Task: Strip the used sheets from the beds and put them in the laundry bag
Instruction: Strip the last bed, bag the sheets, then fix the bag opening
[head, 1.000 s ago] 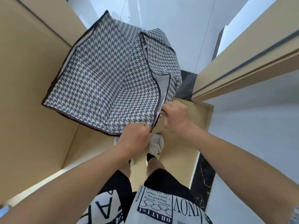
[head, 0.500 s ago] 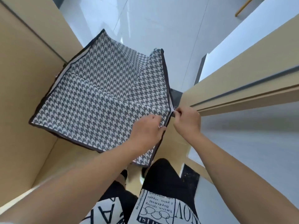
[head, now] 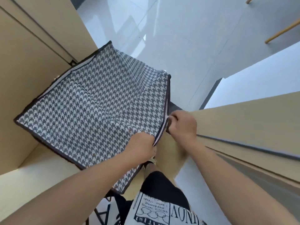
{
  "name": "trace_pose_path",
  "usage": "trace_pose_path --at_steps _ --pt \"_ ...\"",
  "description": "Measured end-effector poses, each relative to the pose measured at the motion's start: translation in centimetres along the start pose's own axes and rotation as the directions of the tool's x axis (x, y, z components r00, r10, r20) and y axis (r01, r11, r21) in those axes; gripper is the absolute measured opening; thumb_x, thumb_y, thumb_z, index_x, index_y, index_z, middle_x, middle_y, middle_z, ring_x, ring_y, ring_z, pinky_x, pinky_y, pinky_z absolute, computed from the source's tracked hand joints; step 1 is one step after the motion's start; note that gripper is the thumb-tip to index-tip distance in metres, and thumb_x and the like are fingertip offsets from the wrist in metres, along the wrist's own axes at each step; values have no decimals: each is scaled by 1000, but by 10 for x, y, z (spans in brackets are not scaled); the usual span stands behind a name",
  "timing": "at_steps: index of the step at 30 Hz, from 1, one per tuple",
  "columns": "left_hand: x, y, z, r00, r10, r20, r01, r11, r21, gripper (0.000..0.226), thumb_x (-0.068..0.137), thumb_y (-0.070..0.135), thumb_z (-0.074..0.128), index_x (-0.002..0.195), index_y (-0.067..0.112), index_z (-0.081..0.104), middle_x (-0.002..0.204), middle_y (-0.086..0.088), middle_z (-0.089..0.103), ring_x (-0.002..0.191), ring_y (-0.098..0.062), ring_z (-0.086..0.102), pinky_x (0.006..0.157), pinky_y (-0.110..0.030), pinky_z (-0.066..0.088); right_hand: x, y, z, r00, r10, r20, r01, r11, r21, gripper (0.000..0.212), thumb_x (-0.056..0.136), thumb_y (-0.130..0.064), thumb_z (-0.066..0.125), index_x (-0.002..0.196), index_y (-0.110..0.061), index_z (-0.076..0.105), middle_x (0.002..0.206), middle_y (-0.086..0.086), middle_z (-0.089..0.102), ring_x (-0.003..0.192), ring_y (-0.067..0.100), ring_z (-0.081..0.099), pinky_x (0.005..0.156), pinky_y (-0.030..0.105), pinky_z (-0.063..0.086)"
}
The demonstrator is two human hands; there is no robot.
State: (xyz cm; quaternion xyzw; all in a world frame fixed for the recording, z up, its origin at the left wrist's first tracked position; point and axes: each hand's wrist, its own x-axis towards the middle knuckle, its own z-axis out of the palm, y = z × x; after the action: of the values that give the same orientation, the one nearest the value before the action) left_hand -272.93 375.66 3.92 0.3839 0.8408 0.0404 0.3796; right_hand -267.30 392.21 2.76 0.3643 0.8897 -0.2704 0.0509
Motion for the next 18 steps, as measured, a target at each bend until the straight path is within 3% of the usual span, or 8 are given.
trace_pose_path --at_steps 3,6,8,13,15,18 --pt "1 -6 -10 994 1 105 -3 1000 12 20 97 28 64 94 8 67 90 -8 68 86 -23 61 76 -33 51 59 -3 -26 997 16 -76 -16 1000 9 15 94 -11 61 91 -10 75 93 7 72 86 26 59 70 30 35" --pt "10 -10 -18 998 -35 51 38 997 -62 14 95 26 68 91 13 66 86 -2 66 83 -18 59 76 -31 50 97 -11 -37 996 -67 -65 62 995 -74 17 95 -12 60 93 -11 76 98 7 73 94 30 62 71 31 35" --pt "17 -8 -24 999 -16 32 16 1000 -24 13 95 24 67 91 12 66 85 -3 65 82 -20 59 73 -32 50 105 -12 -36 996 -57 -66 53 997 -56 17 96 -12 59 94 -11 76 99 7 73 95 29 62 72 31 35" --pt "12 -1 -22 997 -25 74 33 992 -118 27 96 42 69 96 16 63 92 0 67 86 -19 60 76 -34 50 88 -4 -27 980 182 -87 -159 962 223 14 100 -21 61 106 -15 72 88 1 70 89 25 64 75 29 37" --pt "4 -4 -17 995 -66 81 83 971 -222 27 97 45 67 100 18 66 94 4 68 88 -15 63 82 -33 55 68 -6 -24 957 288 -40 -258 906 336 20 103 -30 58 117 -17 66 79 -4 64 82 19 61 77 31 40" --pt "-8 -19 -16 987 -157 43 162 929 -334 23 98 45 64 104 23 69 94 10 68 87 -7 64 86 -28 57 30 -17 -14 941 333 55 -325 854 406 31 103 -43 56 122 -19 60 73 -8 60 74 6 57 82 36 48"
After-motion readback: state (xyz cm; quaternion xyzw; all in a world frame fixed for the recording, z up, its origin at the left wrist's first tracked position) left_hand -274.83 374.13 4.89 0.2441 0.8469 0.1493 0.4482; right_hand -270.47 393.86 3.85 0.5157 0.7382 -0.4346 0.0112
